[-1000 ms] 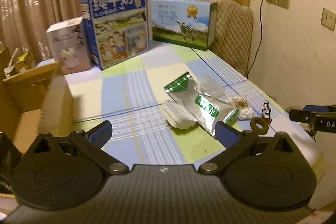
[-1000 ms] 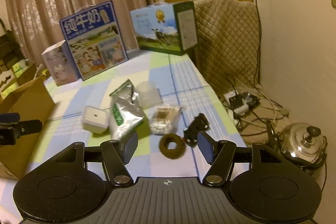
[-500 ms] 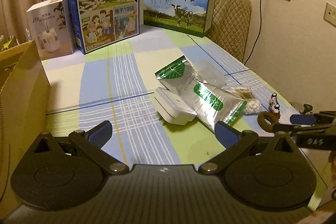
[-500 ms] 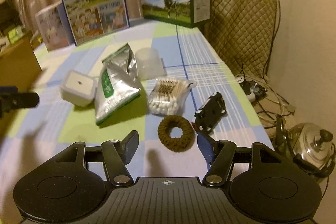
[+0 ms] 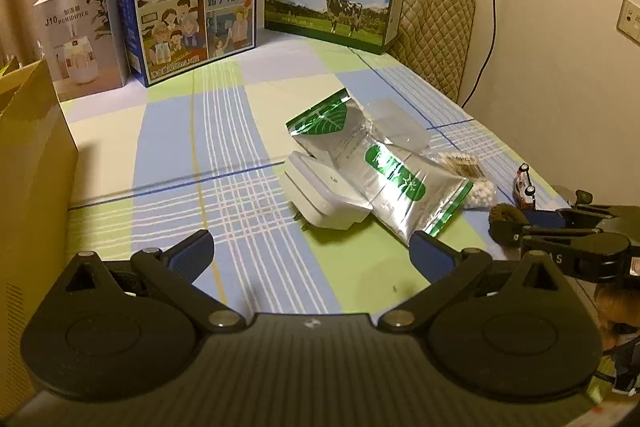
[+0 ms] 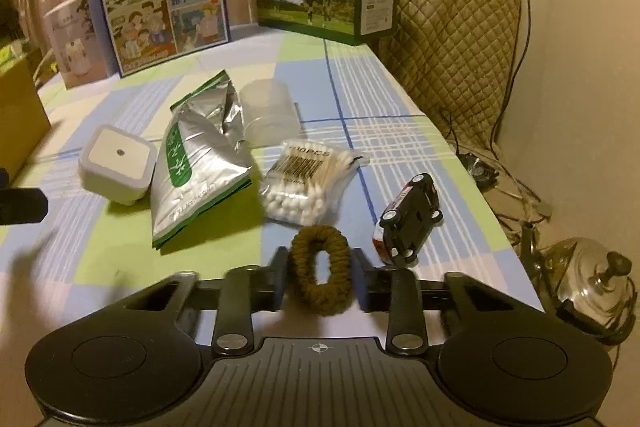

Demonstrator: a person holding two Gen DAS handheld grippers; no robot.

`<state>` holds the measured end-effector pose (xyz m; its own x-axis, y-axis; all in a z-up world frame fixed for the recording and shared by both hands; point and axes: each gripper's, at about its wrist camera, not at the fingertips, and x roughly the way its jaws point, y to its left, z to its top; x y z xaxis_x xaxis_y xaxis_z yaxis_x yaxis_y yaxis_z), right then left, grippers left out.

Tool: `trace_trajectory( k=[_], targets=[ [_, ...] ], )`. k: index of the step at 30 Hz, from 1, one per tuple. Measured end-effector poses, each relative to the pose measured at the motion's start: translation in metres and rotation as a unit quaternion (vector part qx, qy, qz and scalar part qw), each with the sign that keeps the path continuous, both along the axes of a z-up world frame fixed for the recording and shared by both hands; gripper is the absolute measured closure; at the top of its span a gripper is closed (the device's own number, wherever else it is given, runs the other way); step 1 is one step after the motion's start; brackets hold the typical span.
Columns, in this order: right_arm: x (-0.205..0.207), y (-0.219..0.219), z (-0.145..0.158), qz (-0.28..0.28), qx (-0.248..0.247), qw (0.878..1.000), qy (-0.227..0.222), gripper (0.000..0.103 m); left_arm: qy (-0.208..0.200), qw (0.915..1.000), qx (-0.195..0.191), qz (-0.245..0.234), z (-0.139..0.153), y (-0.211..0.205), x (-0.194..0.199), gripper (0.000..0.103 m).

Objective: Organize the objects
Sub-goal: 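Grasp the brown hair tie with the right tool while the left tool grasps the white square container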

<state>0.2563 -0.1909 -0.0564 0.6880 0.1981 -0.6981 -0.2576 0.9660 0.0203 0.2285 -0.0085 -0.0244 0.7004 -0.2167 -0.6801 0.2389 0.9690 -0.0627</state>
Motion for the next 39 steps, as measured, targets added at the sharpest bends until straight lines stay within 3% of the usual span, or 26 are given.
trace_trajectory(
  k=[2,11,17,24,28,32,36,39],
  targets=[
    [-0.001,0.002,0.001,0.001,0.0,1.0,0.003,0.088,0.003,1.0,0.002,0.001,-0.002,0.0,0.001,0.001],
    [0.006,0.004,0.049,0.02,0.062,0.998,0.006,0.089,0.002,1.0,-0.007,0.0,-0.006,-0.005,0.015,0.001],
    [0.027,0.024,0.072,0.065,0.048,0.997,-0.003,0.089,-0.003,0.9999,-0.014,-0.001,-0.01,-0.012,0.036,0.002],
    [0.039,0.037,0.064,0.078,0.069,0.994,0.014,0.089,0.027,0.9964,-0.073,0.034,-0.026,-0.003,0.06,0.026],
    [0.041,0.038,0.059,0.075,0.062,0.995,0.016,0.089,0.036,0.9955,-0.078,0.041,-0.032,-0.002,0.068,0.04],
    [0.041,0.037,0.057,0.072,0.064,0.995,0.02,0.089,0.05,0.9938,-0.093,0.037,-0.037,-0.003,0.074,0.061],
    [0.04,0.036,0.059,0.071,0.067,0.995,0.019,0.089,0.049,0.9935,-0.098,0.032,-0.032,-0.002,0.067,0.074],
    [0.034,0.036,0.061,0.07,0.071,0.995,0.018,0.089,0.057,0.9935,-0.094,0.032,-0.028,0.001,0.058,0.076]
  ],
)
